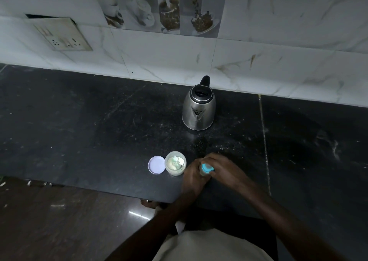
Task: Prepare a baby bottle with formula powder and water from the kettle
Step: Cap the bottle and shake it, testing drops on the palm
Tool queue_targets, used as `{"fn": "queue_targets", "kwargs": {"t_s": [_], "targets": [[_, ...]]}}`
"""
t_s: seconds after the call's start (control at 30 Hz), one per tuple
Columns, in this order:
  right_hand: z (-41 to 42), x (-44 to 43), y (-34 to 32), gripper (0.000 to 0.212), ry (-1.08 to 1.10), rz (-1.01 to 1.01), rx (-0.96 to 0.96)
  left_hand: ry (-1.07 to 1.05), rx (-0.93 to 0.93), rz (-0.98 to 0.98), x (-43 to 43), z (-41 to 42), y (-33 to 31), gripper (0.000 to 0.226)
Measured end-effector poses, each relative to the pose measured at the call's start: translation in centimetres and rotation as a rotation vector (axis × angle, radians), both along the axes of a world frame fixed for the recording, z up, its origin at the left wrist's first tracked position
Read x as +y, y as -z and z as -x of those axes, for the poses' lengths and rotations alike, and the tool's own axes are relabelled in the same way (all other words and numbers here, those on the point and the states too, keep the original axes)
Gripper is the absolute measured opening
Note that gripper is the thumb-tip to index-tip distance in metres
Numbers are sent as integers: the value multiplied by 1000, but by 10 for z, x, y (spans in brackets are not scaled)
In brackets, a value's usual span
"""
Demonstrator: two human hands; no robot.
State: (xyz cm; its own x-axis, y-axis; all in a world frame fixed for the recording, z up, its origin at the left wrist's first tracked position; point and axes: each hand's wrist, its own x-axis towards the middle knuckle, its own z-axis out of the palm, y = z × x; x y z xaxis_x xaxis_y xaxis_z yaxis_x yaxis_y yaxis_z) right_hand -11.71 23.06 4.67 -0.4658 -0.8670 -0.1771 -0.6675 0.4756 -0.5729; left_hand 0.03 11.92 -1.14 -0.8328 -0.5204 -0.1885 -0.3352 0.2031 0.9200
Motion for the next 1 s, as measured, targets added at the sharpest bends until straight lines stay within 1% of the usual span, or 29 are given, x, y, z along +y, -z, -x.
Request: {"fn": "queue_targets", "kwargs": {"t_s": [0.03,0.1,0.17,0.23,0.3,0.33,0.4,0.47,0.57,0.7,0.87,0.93,1.0], "targets": [[-1,-1,-2,56,-1,-21,8,-28,30,-23,0,0,2,30],[-3,-5,-6,47,29,-76,49,-102,51,-39,3,-1,0,33],[-7,-11,-12,40,107,-151,130,-98,57,-61,4,-2,2,30],[-10,-17,-18,53,159,-289,230,-60,24,-10,4,-2,7,33],[-9,-18,-22,60,136,-347,227,-39,17,23,4,-2,7,37],[-7,-18,-23,59,105,-322,179,-40,15,27,5,0,6,37],[-5,-15,-22,49,34,-228,90,-68,5,-4,8,2,3,28],[-3,-11,-21,40,3,-186,62,-100,5,-28,11,3,0,25],[-2,-8,-20,43,12,-180,98,-119,29,-84,9,0,3,27],[-2,-12,-21,40,26,-220,199,-77,96,-30,5,-2,4,31],[-10,-12,-18,50,48,-237,289,-64,126,-20,6,0,5,40],[-10,-6,-16,51,39,-234,285,-81,134,-51,9,1,2,40],[-6,1,-15,54,21,-198,238,-82,149,-69,12,3,1,37]]}}
